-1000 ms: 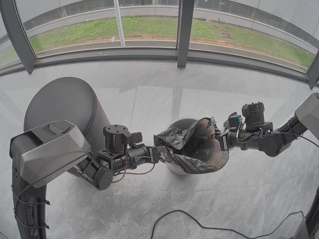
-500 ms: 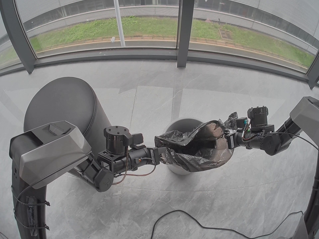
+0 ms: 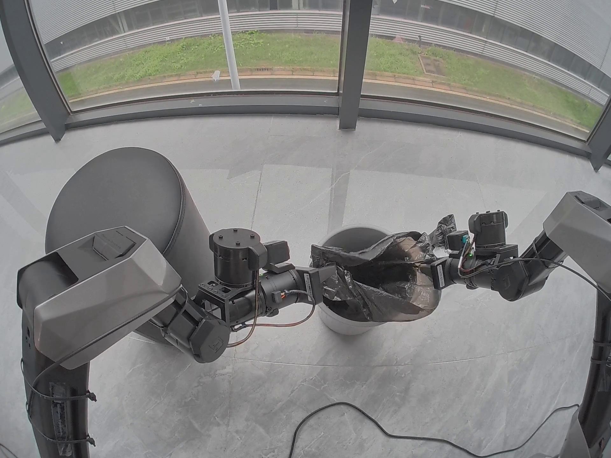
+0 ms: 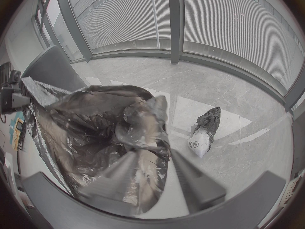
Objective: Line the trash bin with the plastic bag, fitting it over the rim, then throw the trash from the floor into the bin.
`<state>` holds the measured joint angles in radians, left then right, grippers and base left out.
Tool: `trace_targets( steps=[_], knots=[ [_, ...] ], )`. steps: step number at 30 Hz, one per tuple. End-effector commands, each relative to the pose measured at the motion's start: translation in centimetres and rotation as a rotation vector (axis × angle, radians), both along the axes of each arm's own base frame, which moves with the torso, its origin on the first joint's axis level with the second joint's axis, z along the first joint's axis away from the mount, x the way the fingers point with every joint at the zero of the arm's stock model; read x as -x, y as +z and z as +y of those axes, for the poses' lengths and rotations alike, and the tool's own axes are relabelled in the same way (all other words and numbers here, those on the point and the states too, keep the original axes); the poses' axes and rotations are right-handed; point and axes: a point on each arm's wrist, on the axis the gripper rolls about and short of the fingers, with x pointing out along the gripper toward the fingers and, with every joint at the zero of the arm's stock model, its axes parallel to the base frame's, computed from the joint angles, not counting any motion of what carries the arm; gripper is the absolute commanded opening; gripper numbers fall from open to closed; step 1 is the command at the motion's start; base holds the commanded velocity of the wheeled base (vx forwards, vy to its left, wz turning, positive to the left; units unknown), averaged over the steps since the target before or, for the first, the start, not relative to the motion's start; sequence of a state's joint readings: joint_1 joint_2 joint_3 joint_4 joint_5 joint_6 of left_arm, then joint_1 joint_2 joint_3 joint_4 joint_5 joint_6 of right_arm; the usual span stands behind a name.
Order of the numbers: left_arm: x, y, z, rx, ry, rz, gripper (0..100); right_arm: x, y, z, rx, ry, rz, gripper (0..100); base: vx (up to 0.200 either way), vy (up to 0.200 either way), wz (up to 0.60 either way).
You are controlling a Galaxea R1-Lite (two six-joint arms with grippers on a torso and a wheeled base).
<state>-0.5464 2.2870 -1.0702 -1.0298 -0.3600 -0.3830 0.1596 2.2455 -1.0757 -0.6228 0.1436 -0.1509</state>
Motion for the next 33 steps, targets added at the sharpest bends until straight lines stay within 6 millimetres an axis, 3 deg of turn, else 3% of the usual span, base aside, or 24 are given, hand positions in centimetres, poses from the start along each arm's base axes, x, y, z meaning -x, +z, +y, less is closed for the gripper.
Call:
trace_targets(
  steps=[1,10,17,19,20,24,28,33],
  knots=[
    [-0.5,0.9,-0.5,0.020,-0.003,-0.035,0,-0.3,-0.9,-0.2,0.023,0.001,0.008,100,0.000,0.000,0.00],
    [-0.4,1.1,-1.1,0.025,-0.017,-0.039,0,-0.1,-0.5,0.4,0.172,0.093,-0.064,100,0.000,0.000,0.00],
    [-0.5,0.7,-1.1,0.020,-0.015,-0.030,0,-0.3,1.6,3.9,0.161,0.175,-0.192,100,0.000,0.000,0.00],
    [-0.5,0.7,-1.1,0.020,-0.015,-0.030,0,-0.3,1.6,3.9,0.161,0.175,-0.192,100,0.000,0.000,0.00],
    [-0.5,0.5,-1.1,0.013,-0.002,-0.026,0,-0.7,2.3,5.7,0.150,0.210,-0.236,100,0.000,0.000,0.00],
    [-0.5,0.1,-1.1,0.007,0.005,-0.010,0,-1.7,1.9,7.4,0.133,0.228,-0.265,100,0.000,0.000,0.00],
    [-0.7,0.0,-0.7,0.004,0.016,-0.005,0,-3.7,3.2,7.7,0.093,0.178,-0.344,100,0.000,0.000,0.00],
    [-1.6,-1.3,0.6,-0.029,0.076,0.034,0,-3.8,3.9,7.4,0.092,0.158,-0.362,100,0.000,0.000,0.00]
  ],
)
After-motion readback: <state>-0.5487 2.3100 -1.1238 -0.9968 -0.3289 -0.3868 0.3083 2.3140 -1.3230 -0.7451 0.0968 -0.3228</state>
